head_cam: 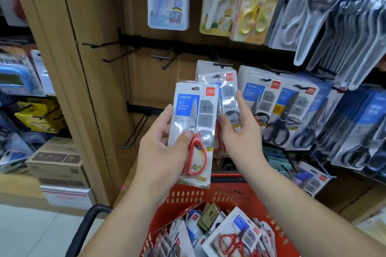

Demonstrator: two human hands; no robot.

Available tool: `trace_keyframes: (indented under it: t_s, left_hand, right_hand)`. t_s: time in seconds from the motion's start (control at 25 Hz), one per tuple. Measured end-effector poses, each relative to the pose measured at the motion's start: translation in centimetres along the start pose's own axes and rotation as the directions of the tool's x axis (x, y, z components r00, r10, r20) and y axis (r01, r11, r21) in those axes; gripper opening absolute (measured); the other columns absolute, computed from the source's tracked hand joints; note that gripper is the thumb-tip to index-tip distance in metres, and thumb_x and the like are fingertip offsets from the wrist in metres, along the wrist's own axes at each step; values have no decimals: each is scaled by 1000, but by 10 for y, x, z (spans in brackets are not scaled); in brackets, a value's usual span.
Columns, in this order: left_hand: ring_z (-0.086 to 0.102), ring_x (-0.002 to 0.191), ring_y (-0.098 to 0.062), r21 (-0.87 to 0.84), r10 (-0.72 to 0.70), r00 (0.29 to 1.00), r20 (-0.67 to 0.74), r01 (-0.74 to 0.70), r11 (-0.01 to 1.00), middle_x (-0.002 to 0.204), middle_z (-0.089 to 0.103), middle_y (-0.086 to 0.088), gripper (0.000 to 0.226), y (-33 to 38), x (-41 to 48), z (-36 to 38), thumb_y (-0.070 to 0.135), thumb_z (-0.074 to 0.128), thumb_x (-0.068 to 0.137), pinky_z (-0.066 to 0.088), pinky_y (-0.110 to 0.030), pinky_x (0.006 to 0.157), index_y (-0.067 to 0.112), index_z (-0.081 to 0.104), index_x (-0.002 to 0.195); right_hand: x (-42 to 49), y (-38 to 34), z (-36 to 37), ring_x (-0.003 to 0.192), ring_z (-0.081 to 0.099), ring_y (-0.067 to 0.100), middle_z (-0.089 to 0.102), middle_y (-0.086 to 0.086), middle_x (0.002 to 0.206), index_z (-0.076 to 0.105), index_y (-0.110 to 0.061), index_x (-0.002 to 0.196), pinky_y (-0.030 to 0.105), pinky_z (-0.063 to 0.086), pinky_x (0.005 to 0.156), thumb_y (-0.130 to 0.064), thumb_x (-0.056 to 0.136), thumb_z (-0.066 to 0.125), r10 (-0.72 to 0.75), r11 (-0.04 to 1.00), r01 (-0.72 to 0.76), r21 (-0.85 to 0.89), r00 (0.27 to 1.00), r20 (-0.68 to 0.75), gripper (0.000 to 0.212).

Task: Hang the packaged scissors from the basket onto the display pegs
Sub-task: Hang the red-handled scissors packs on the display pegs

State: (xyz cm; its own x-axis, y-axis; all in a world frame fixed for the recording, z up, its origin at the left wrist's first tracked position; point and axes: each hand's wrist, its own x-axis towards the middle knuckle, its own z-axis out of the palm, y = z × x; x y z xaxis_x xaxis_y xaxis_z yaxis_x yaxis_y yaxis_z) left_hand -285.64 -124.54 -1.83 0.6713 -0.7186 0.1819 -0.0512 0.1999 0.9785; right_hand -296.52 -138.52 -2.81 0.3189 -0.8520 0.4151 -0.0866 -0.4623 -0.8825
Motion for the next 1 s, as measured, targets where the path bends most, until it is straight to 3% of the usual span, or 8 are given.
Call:
trace_keyframes:
  t_s: [0.12, 0.16, 0.24, 0.32, 0.44, 0.64, 0.76, 1.0]
  left_hand:
    - [78, 92, -4, 40, 16, 1000, 9, -16, 999, 102, 76, 18, 53, 3, -2, 3, 22, 73, 99, 64, -23, 68, 69, 51, 113]
    - [78, 91, -4, 38, 25, 1000, 12, -25, 999, 102, 77, 18, 54, 2, -2, 3, 21, 73, 99, 63, -22, 67, 69, 51, 111]
    - [78, 91, -4, 37, 44, 999, 19, -45, 998, 103, 78, 18, 54, 0, -4, 5, 18, 72, 100, 62, -20, 67, 68, 53, 110]
    - [78, 91, -4, 45, 74, 997, 23, -75, 996, 102, 78, 19, 55, -3, -5, 8, 14, 71, 100, 63, -21, 70, 66, 55, 108]
    - [76, 91, -2, 82, 114, 993, 29, -116, 990, 103, 77, 19, 56, -9, -3, 12, 12, 70, 101, 62, -20, 73, 64, 55, 117]
    - [64, 104, 8, 243, 97, 994, 53, -107, 964, 117, 65, 23, 46, -19, 3, 11, 23, 71, 100, 53, -8, 79, 53, 54, 130]
    - [62, 102, 13, 261, 55, 997, 50, -66, 963, 118, 65, 24, 44, -23, 5, 8, 26, 69, 101, 54, -9, 78, 44, 55, 139]
    - [62, 100, 13, 291, 13, 998, 60, -30, 956, 114, 67, 21, 39, -20, 2, 7, 22, 68, 100, 45, 2, 73, 57, 55, 110]
  right_hand:
    - [17, 3, -2, 131, 51, -13, 48, -22, 154, 35, -40, 161, 22, 51, 107, -26, 103, 66, 61, 997, -60, -38, 998, 22, 67]
    - [21, 2, -3, 126, 60, -3, 60, -18, 144, 42, -40, 158, 30, 55, 105, -30, 103, 66, 81, 995, -81, -65, 997, -2, 61]
    - [21, -5, -7, 115, 66, 8, 70, -17, 116, 63, -41, 138, 43, 56, 102, -37, 104, 61, 49, 984, -58, -170, 997, -56, 34]
    - [8, -19, -8, 107, 67, 2, 73, -20, 105, 67, -46, 116, 38, 59, 94, -34, 106, 59, 19, 995, -20, -98, 1000, -5, 17]
    - [-12, -31, -5, 104, 75, 7, 79, -9, 113, 56, -34, 141, 32, 64, 83, -13, 103, 65, 33, 994, -54, 99, 980, 197, 44]
    - [8, -25, -12, 115, 72, 15, 74, 2, 127, 32, -46, 158, 24, 63, 83, -5, 105, 59, 1, 997, 0, 82, 1000, -8, 73]
    - [20, -21, -7, 99, 72, 9, 74, -3, 124, 29, -47, 160, 14, 56, 67, -4, 105, 59, 51, 996, -50, 73, 999, -15, 76]
    - [31, -14, 10, 129, 56, -8, 50, -12, 158, 30, -48, 160, 13, 57, 85, -3, 106, 56, -27, 1000, 27, 9, 999, 35, 76]
